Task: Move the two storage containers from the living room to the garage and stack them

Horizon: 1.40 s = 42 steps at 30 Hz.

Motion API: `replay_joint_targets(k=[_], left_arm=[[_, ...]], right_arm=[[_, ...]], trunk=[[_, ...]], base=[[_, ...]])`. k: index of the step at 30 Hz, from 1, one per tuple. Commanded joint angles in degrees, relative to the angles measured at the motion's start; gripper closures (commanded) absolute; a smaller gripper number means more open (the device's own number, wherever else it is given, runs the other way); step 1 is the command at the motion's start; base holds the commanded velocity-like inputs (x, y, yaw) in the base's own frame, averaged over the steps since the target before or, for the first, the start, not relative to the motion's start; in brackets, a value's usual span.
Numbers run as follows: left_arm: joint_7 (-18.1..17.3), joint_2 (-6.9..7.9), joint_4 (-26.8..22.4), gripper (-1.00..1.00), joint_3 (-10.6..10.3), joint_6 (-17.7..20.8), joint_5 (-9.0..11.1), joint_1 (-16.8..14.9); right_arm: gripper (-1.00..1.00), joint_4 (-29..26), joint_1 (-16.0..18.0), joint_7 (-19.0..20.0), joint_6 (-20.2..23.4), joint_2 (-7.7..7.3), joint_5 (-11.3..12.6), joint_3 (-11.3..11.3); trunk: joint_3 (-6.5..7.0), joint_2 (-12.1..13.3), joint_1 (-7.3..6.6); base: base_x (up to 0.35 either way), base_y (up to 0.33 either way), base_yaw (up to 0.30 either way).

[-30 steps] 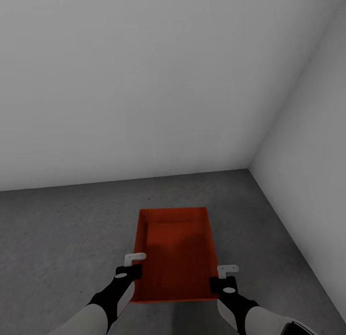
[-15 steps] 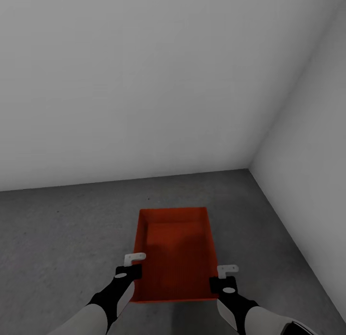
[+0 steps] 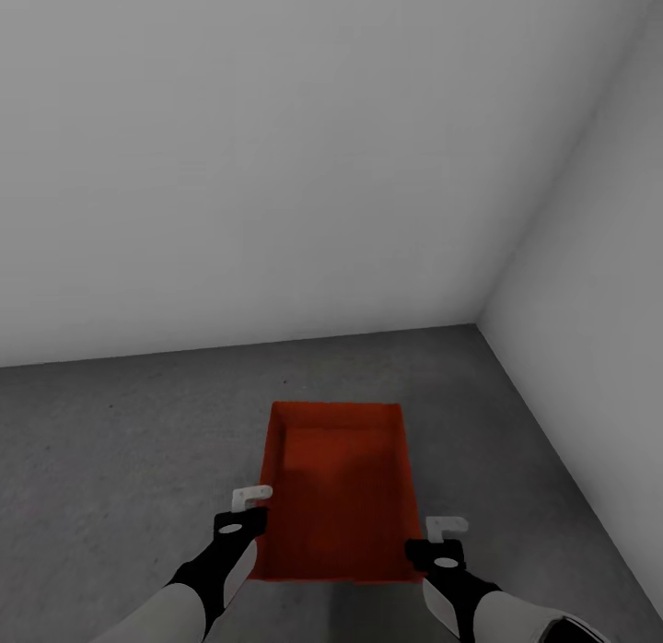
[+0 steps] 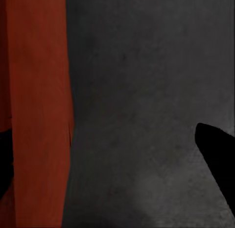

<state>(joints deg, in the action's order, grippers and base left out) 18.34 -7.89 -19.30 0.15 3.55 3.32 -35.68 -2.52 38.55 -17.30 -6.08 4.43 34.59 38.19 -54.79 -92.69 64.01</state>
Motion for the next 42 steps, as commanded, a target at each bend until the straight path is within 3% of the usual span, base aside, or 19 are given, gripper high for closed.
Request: replay_joint_targets(k=[1,40,42], left_arm=[[0.3,0.04,-0.2,-1.0,0.2,0.3,-0.2,0.0],[0.3,-0.02,-0.3,-1.0,0.2,0.3,-0.2,0.0],[0.3,-0.02,-0.3,-1.0,0.2,0.3,-0.1,0.0]], right_arm=[[-1.0,0.1,0.0,-0.3,-0.3,-0.03,0.7,0.2],[-1.0,0.1,0.0,-0.3,-0.7,-0.03,0.7,0.2],[-1.0,0.1,0.0,-0.3,-0.7,-0.03,0.7,0.2]], trunk=[[-0.03,0.0,0.0],[-0.03,0.0,0.0],[0.33,0.8,-0.44]], base=[[0.0,0.0,0.0],[0.0,0.0,0.0],[0.0,0.0,0.0]])
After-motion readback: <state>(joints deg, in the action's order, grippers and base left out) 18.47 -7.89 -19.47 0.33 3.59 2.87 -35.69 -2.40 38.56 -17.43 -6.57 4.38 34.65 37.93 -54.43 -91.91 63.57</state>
